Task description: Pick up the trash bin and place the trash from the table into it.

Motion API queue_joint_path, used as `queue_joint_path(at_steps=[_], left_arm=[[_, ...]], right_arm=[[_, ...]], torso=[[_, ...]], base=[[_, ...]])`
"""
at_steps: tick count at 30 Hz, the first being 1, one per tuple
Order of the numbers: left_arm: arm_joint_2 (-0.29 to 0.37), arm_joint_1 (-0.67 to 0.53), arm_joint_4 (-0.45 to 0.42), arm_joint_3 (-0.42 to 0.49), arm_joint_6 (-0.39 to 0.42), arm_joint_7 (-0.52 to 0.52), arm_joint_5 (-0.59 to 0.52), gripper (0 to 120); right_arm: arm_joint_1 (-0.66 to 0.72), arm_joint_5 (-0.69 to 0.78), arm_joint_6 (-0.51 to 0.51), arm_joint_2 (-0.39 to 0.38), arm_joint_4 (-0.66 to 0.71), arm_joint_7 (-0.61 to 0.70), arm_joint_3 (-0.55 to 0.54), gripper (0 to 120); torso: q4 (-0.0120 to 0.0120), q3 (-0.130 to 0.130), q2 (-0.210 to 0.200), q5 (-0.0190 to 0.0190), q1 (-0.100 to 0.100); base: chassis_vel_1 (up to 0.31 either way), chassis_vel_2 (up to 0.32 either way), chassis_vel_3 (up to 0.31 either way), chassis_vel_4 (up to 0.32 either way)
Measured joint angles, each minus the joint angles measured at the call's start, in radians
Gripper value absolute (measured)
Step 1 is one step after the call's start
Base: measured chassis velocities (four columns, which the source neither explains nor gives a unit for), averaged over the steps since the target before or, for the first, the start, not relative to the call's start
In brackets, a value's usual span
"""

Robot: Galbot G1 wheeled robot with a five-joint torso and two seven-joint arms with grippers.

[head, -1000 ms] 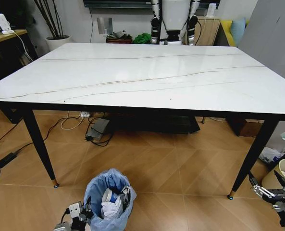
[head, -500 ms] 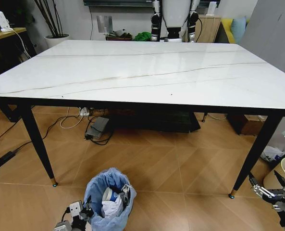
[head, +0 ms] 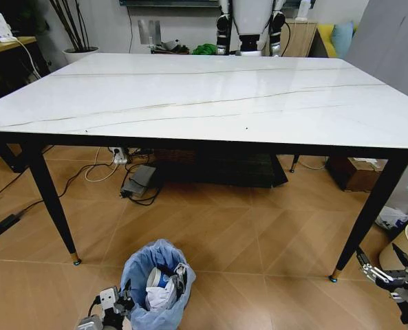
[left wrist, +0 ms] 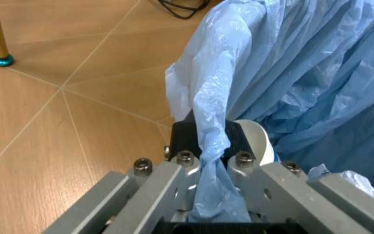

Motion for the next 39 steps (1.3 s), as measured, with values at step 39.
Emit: queue_joint_path(at_steps=[39], left_arm=[[-0.008,-0.007,-0.031,0.019,0.023,-0.027,-0.038,0]], right_arm=[[0.0,0.0,0.0,0.0,0.0,0.0,0.0,100]], torso=[[0.0,-0.091,-0.117,0.0,-0.026]], base=[[0.0,0.0,0.0,0.0]])
